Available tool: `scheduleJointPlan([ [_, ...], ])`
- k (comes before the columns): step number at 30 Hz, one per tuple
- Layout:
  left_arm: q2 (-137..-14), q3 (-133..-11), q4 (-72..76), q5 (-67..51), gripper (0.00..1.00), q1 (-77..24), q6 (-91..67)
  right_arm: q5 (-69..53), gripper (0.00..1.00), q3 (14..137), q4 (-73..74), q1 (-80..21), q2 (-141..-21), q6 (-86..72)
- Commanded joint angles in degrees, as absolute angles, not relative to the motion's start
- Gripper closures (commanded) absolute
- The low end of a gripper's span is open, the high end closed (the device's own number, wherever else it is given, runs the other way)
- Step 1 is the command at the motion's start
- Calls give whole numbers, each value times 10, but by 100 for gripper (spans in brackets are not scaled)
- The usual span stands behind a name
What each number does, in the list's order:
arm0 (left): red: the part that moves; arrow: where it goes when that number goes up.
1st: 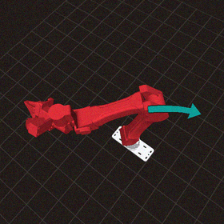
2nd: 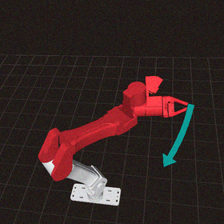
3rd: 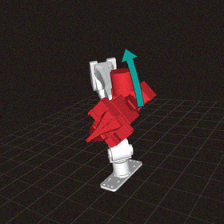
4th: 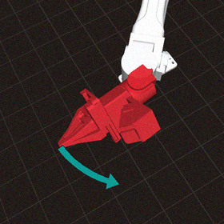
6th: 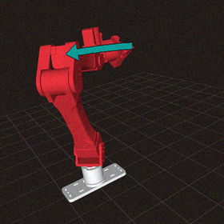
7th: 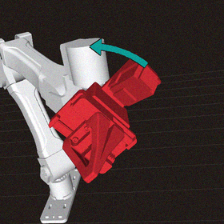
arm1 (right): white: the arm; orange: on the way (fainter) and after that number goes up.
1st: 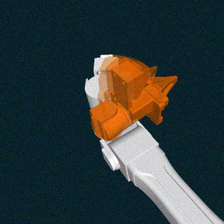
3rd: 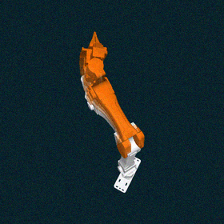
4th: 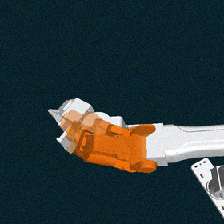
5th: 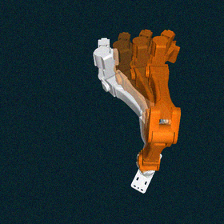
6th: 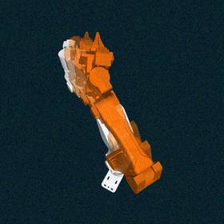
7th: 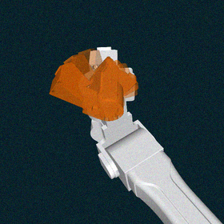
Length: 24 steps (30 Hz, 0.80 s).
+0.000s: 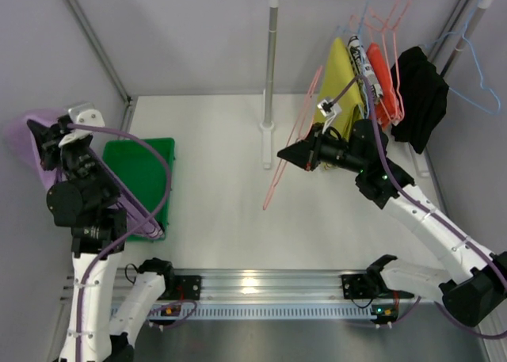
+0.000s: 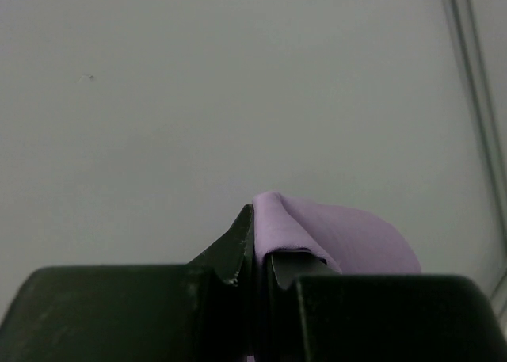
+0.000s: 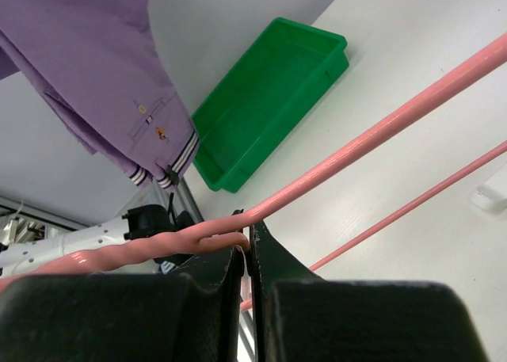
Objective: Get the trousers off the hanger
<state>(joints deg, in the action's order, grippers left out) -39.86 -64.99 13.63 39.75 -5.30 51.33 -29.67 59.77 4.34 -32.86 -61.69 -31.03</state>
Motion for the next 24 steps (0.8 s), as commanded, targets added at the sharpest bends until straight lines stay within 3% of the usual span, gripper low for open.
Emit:
scheduleJointPlan([
  [1, -403, -618, 244, 424, 100, -42, 623, -304, 100, 629, 40, -333, -623, -308],
  [11, -461, -493, 323, 427, 100, -40, 751, -305, 100, 644, 45, -333, -642, -309],
  [17, -590, -469, 305, 436, 100, -21, 689, -301, 100, 650, 48, -333, -646, -302],
  [24, -753, -547, 250, 425, 100, 11, 580, -291, 100, 647, 60, -332, -632, -293],
])
